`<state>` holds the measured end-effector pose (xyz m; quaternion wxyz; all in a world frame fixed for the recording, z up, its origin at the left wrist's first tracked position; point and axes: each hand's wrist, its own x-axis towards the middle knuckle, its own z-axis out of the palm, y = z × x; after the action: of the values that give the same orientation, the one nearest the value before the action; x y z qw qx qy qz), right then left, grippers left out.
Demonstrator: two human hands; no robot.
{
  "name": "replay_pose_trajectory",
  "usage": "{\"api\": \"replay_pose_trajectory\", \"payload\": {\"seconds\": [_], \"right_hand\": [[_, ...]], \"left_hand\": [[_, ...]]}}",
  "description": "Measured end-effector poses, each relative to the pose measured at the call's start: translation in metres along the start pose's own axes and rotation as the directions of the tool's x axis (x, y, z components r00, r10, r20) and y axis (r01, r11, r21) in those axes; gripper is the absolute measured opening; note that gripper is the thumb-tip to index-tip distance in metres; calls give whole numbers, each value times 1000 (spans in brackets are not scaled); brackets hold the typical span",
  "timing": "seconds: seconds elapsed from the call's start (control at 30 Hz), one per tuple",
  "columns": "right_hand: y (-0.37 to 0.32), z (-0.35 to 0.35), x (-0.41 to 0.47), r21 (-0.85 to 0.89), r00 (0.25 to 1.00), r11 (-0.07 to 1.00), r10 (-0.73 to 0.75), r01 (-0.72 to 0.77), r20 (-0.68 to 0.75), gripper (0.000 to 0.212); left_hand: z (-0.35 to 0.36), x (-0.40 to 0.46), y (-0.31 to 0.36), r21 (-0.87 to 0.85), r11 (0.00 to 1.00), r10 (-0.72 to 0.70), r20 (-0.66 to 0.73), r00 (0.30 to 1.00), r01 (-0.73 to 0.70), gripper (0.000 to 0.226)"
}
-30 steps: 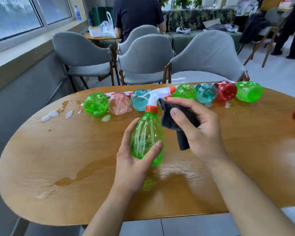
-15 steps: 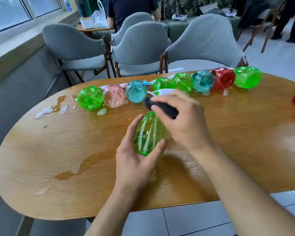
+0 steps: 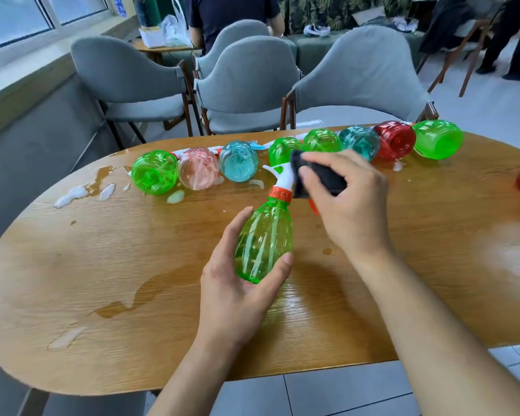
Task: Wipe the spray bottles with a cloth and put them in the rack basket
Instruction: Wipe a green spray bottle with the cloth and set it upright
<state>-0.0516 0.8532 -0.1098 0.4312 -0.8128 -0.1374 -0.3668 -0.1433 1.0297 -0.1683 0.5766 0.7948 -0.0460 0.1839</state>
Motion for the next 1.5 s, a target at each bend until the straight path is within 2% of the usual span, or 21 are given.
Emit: {"api": "replay_pose_trajectory", "payload": {"seconds": [0.07,0.1,0.13,0.27,0.3,0.4,0.43,0.47,0.57,0.67,0.77,0.87,0.93,1.03,1.17,1.3,1.37,1.43,1.5], "right_hand": [[-11,9,-12,83,986,995,-61,48,158,20],[-13,13,-15,89,978,994,-86,70,190,21],[-13,14,-15,72,980,995,-86,75,178,20],[1,4,-4,-69,999,997,-25,22,-40,19],[-1,5,-5,-47,999,999,-29,28,-22,19],[-14,15,-17,96,984,993,-85,70,158,20],[-13,16,-17,114,982,991,-88,69,169,20],[-9,15,-15,106,988,993,-68,53,140,19],[12,3,-2,-14,997,999,38,-39,-61,17],[14,-3,0,-42,992,999,16,-22,-128,18],[8,0,-6,-56,997,996,-70,68,-21,19],[9,-1,-7,-114,990,992,-44,59,137,14],[8,-3,-7,-131,993,991,-17,32,114,10],[4,-4,-7,-119,997,990,-78,79,16,15],[10,-2,-9,-151,991,985,-69,86,116,14],[6,-3,-10,-149,993,982,-111,114,34,16],[5,-3,-8,-136,989,980,-136,144,65,23],[10,-4,-7,-111,985,987,-98,114,141,20],[14,-7,-4,-130,990,990,-41,59,137,13]], "left_hand": [[0,0,-2,2,1000,5,-14,1000,-5,73],[0,0,-2,-4,1000,3,-26,1000,-3,73],[-1,0,-2,-13,1000,-2,-32,1000,2,72],[1,1,0,-45,999,-7,-27,1000,6,71],[0,1,-1,-47,999,-2,-28,1000,1,71],[-2,2,-3,-33,999,3,-40,999,-4,72],[-3,2,-3,-20,1000,2,-45,999,-3,72],[-4,3,-3,-11,1000,3,-48,999,-4,72],[-5,4,-2,-9,1000,-6,-28,1000,6,71],[-4,4,0,-41,999,-9,-17,1000,9,71],[-4,7,1,-74,997,-9,-45,999,6,70],[-7,10,-4,-91,995,-47,-70,996,40,68],[-9,11,-6,-96,994,-61,-77,995,53,68],[-8,10,-3,-104,994,-48,-71,996,40,68],[-9,9,-4,-116,992,-63,-76,995,53,68],[-10,9,-3,-116,992,-50,-70,996,42,67],[-9,9,-1,-125,991,-50,-73,996,41,67],[-10,9,-2,-126,991,-61,-83,995,50,66],[-13,10,-3,-111,993,-57,-91,994,47,66]]}}
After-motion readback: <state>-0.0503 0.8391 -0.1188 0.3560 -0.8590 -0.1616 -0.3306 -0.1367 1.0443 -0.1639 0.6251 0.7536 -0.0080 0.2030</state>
